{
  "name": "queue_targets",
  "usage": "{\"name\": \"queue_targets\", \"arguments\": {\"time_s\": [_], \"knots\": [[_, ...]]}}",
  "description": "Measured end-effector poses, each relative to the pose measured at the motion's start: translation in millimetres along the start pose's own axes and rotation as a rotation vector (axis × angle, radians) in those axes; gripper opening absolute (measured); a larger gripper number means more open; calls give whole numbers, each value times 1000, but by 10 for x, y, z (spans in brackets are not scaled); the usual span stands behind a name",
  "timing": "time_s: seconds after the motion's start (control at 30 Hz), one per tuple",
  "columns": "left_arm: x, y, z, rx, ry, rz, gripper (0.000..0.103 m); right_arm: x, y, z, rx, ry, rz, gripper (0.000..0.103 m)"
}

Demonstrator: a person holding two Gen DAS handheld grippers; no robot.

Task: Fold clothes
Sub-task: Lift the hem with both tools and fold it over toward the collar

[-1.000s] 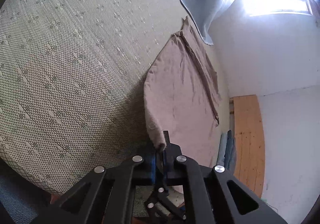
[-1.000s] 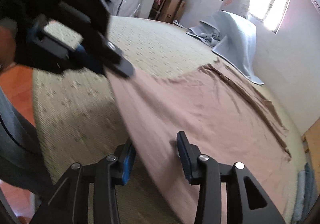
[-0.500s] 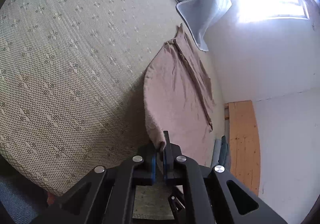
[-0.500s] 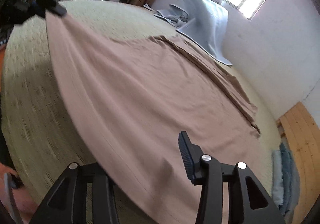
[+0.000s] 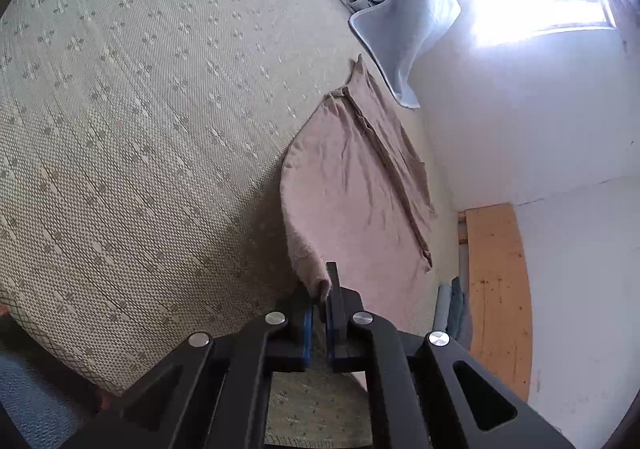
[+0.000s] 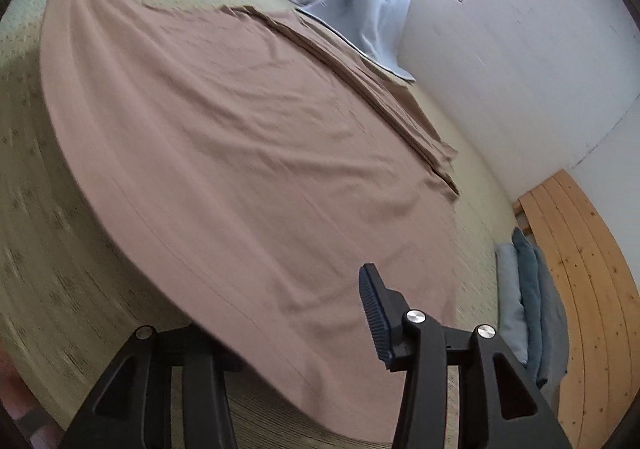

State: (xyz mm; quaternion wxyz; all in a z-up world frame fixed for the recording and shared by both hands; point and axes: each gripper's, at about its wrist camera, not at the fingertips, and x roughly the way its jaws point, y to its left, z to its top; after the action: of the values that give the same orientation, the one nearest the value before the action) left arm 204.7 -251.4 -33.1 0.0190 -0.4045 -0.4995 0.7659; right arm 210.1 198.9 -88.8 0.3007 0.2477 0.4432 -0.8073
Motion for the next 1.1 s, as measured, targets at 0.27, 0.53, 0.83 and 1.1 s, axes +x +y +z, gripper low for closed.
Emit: {"name": "queue_targets", "arguments": {"time_s": [0.27,0.53,0.83,1.1], "knots": [[-46,48,24,-3,-17,12,3,125,-495,-525,-43,53,-61,49],[-18,39,22,3,-28,26,3,179,-688,-764,-99,65,-89,49],[-21,99,21,15,-39,49,3,213,-649,-833,-173,57,-90,31],[-37,167,23,26,-33,53,3,134,-693,-810,-169,53,-60,1]]}}
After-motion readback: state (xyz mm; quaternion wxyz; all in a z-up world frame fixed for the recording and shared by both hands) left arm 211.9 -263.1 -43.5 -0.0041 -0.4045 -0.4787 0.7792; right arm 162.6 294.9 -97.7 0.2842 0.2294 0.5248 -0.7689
